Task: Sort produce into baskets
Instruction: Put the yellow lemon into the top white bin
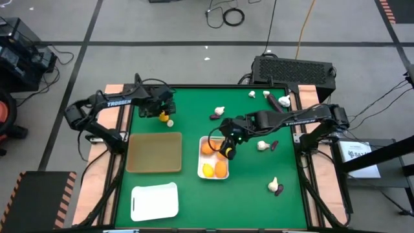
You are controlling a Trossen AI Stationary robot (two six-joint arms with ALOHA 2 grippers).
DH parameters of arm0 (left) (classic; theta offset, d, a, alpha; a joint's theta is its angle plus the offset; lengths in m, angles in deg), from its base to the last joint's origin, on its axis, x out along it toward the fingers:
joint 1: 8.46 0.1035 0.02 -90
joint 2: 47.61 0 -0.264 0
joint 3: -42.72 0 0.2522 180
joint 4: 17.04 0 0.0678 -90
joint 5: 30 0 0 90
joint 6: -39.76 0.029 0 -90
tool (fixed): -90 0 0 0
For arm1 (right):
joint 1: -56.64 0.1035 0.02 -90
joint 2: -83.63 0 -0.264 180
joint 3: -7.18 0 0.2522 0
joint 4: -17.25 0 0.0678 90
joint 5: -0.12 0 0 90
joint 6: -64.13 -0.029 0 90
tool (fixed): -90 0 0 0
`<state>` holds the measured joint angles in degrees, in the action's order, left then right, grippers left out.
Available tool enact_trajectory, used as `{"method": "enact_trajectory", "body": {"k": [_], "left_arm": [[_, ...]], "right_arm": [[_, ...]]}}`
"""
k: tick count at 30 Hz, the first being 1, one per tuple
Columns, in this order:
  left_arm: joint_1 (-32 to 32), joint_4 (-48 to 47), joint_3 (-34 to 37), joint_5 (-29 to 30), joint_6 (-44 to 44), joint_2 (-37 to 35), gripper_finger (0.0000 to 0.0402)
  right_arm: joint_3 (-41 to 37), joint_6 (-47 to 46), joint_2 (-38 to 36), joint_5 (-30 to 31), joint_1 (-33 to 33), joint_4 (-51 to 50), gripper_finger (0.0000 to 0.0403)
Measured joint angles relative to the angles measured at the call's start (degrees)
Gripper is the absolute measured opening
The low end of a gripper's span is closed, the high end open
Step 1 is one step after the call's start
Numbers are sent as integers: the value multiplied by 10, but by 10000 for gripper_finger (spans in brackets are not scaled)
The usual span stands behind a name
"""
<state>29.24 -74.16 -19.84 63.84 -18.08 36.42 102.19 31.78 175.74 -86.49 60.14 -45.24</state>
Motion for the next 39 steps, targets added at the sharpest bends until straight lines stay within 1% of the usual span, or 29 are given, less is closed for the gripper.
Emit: {"method": "enact_trajectory", "body": {"k": [5, 10, 16, 21, 23, 28, 30, 35, 39], "left_arm": [[-11, 18, -2, 22, -18, 24, 246], [-15, 24, -2, 27, -31, 31, 246], [-15, 24, -2, 29, -28, 42, 246], [-15, 25, -2, 29, -12, 42, 246], [-15, 25, -2, 29, -2, 43, 239], [-18, 24, -1, 28, 14, 42, 198], [-18, 24, -1, 26, 27, 40, 188], [-18, 20, 3, 3, 58, 11, 186], [-19, 18, 3, -4, 82, -54, 186]], "right_arm": [[0, 22, -7, 0, -6, -32, 276], [0, 41, -15, 0, -12, -52, 276], [0, 40, -20, 1, -13, -61, 276], [0, 20, -21, 1, -13, -61, 276], [0, 9, -21, 1, -13, -59, 276], [0, -25, -21, 1, -10, -55, 276], [0, -38, -21, 1, -7, -55, 276], [0, -69, -21, 1, 4, -48, 276], [0, -93, -20, 1, 12, -44, 276]]}}
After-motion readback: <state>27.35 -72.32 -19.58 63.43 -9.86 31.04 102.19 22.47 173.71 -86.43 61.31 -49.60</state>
